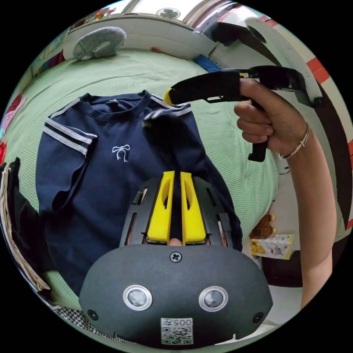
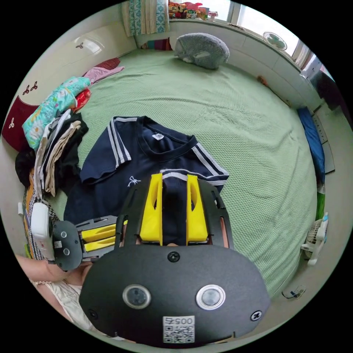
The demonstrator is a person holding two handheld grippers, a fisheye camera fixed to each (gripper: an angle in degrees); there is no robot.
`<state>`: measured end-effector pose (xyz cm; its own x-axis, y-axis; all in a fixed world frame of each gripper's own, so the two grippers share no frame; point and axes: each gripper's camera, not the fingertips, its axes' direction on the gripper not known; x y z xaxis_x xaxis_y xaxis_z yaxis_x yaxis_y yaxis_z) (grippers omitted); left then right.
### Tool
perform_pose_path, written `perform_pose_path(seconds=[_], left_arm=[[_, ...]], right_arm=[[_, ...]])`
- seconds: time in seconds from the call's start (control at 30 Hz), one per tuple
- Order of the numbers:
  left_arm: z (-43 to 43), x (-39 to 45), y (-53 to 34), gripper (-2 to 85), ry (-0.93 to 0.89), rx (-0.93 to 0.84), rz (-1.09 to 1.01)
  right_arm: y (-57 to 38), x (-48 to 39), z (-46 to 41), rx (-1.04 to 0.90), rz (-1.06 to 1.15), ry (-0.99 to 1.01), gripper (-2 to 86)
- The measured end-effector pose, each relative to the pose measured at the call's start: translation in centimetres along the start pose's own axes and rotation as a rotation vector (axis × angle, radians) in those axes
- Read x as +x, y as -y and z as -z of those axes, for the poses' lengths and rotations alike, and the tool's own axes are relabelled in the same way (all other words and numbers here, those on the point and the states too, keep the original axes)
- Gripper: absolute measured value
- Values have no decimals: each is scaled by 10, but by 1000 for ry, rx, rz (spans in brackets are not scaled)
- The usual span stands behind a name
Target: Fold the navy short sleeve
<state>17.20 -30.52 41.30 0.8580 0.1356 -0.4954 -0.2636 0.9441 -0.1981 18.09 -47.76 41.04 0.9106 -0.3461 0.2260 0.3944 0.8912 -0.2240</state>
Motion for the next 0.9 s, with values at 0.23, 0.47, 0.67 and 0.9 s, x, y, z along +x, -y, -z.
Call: perform_pose_path(seconds=[0.23,0.47,0.67,0.9], left_arm=[[2,18,-13,47,2,41,-78],[-1,16,-17,41,28,76,-59],[-9,13,-38,23,56,-20,-53],[22,9,-75,3,56,3,-32]], right_arm=[[-18,8,12,58,-27,-53,40],[-56,28,-12,5,-81,-136,1],[-64,36,-28,-25,-174,-128,-11],[-95,37,12,-2,-202,-98,-12]])
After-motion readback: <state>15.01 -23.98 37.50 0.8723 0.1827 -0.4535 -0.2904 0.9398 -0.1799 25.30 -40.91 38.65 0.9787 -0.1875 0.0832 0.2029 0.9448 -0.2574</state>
